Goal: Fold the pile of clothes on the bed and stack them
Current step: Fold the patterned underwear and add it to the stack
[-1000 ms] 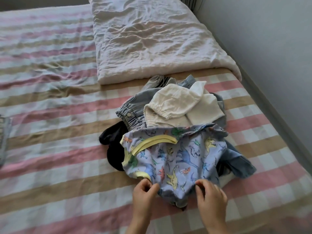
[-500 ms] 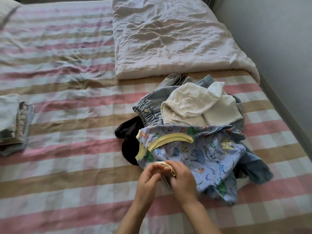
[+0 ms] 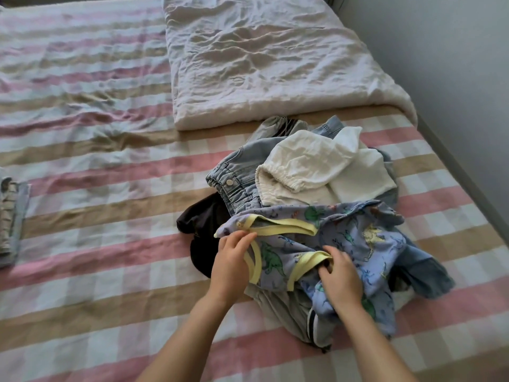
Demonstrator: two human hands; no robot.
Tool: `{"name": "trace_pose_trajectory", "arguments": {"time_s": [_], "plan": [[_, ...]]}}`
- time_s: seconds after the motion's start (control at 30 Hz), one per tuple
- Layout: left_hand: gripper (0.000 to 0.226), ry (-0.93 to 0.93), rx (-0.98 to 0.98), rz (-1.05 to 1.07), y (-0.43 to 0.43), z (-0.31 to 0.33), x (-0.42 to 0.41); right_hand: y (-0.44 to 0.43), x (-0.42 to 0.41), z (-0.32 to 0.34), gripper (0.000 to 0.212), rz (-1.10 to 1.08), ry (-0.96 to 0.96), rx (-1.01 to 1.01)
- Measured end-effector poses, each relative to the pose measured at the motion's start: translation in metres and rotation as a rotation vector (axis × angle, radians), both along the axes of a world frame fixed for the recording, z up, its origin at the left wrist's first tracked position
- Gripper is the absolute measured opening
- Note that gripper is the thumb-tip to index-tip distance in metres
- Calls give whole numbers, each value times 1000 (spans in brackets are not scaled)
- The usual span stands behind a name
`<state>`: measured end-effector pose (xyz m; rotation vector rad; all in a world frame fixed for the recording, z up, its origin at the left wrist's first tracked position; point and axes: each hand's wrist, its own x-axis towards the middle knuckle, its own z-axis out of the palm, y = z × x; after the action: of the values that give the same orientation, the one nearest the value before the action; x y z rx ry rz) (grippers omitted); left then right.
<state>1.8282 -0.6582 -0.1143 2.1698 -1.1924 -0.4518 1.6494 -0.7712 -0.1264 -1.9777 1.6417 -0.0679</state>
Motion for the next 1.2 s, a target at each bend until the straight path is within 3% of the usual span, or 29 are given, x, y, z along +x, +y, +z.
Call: {"name": "trace_pose_trajectory", "arguments": {"time_s": [0.1,0.2,0.33,0.5,0.73,0.97,1.1,1.2], "plan": [[64,-204,-7,17,-9,-5,1,2,2,1,33,12,-57,1],[60,-307,47,99,-21,-11,11,-1,1,9,25,-43,-241,52],[42,-120,76,199,-36,-13,40,-1,3,31,27,-18,-384,54],[16,124,-101,140,-18,18,56,17,14,71,31,-63,-529,123],[38,575,-363,289,80,111,92,89,51,166,27,-40,-699,177],[45,572,-439,327,205,175,168,205,122,202,15,90,-830,339],[40,611,-327,354,260,149,199,270,169,166,10,88,-787,364],[37,658,-197,366,287,109,207,311,196,124,18,71,-695,414]]}}
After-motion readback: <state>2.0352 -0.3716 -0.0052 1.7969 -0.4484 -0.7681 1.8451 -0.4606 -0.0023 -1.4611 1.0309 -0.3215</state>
